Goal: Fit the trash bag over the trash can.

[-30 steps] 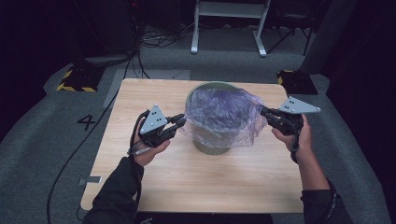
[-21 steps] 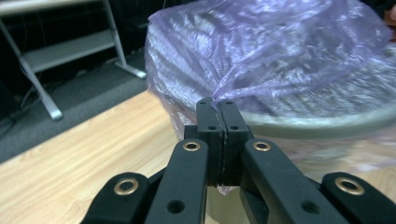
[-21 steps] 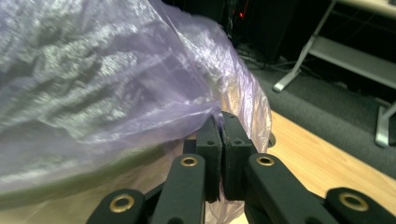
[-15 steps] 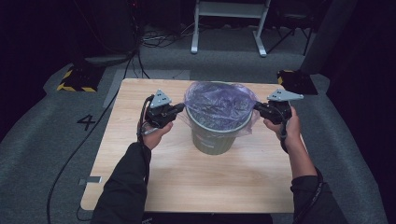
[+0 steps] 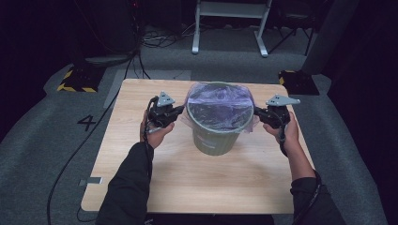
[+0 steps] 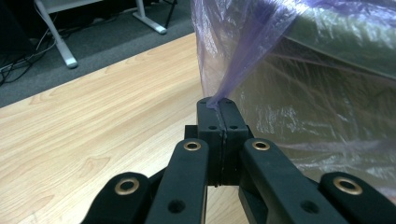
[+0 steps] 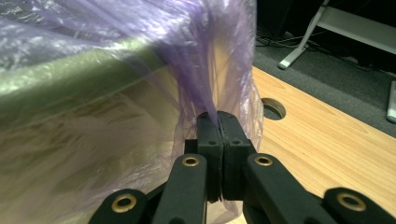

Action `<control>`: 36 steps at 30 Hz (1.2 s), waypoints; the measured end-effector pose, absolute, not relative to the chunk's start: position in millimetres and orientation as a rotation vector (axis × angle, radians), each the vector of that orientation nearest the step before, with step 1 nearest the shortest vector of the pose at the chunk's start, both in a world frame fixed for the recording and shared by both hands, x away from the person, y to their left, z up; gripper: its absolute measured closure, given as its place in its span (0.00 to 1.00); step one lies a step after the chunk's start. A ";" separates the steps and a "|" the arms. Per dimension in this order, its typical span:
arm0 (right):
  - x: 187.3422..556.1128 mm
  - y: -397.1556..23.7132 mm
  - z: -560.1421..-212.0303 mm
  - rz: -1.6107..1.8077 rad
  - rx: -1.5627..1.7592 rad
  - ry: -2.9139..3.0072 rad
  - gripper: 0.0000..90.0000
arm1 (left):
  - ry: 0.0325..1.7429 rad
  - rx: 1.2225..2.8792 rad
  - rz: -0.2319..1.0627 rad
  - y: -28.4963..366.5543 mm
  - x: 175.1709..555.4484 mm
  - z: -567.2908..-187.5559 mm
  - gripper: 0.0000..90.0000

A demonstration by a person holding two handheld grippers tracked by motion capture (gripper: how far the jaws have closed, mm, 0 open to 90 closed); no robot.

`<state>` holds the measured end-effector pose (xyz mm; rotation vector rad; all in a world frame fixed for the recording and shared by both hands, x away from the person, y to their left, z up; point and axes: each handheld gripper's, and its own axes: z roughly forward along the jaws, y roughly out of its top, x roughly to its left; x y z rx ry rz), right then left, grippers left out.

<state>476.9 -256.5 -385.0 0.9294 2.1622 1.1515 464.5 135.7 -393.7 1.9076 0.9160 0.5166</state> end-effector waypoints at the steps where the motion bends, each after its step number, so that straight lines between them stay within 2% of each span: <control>1: 477.1 -255.0 -385.6 1.150 0.929 2.161 0.97 | 0.931 1.907 0.537 134.4 465.0 -393.9 0.98; 2: 477.2 -253.6 -386.2 1.144 0.927 2.161 0.95 | 0.963 1.890 0.562 132.3 464.8 -394.5 0.85; 3: 476.4 -252.3 -387.1 1.125 0.919 2.157 0.93 | 0.949 1.882 0.553 133.3 463.6 -394.2 0.77; 4: 475.5 -252.2 -387.4 1.118 0.913 2.155 0.91 | 0.901 1.856 0.530 135.7 459.5 -393.5 0.77; 6: 471.7 -254.5 -387.4 1.117 0.898 2.138 0.85 | 0.868 1.855 0.582 138.3 450.3 -390.3 0.67; 8: 465.6 -259.7 -385.4 1.128 0.877 2.126 0.82 | 0.839 1.853 0.611 143.0 440.3 -387.4 0.55; 10: 458.9 -265.4 -382.3 1.135 0.857 2.126 0.73 | 0.829 1.852 0.623 148.1 431.5 -385.3 0.42; 13: 448.8 -274.2 -376.2 1.134 0.811 2.137 0.57 | 0.809 1.843 0.625 159.7 415.9 -384.2 0.30; 16: 440.2 -281.1 -370.5 1.160 0.776 2.135 0.42 | 0.782 1.825 0.579 168.5 402.7 -384.7 0.24; 17: 436.6 -283.6 -368.3 1.157 0.760 2.134 0.36 | 0.767 1.824 0.577 169.9 398.6 -384.9 0.24; 21: 429.5 -289.5 -362.8 1.179 0.721 2.145 0.28 | 0.691 1.851 0.548 165.2 386.2 -385.2 0.20; 28: 420.9 -285.9 -347.6 1.291 0.674 2.117 0.28 | 0.584 1.872 0.553 141.6 378.5 -379.4 0.20; 32: 421.7 -281.3 -337.8 1.336 0.650 2.114 0.31 | 0.555 1.918 0.591 129.5 381.6 -378.6 0.32; 36: 426.7 -275.8 -331.3 1.374 0.658 2.112 0.47 | 0.554 1.944 0.580 123.7 390.0 -379.9 0.52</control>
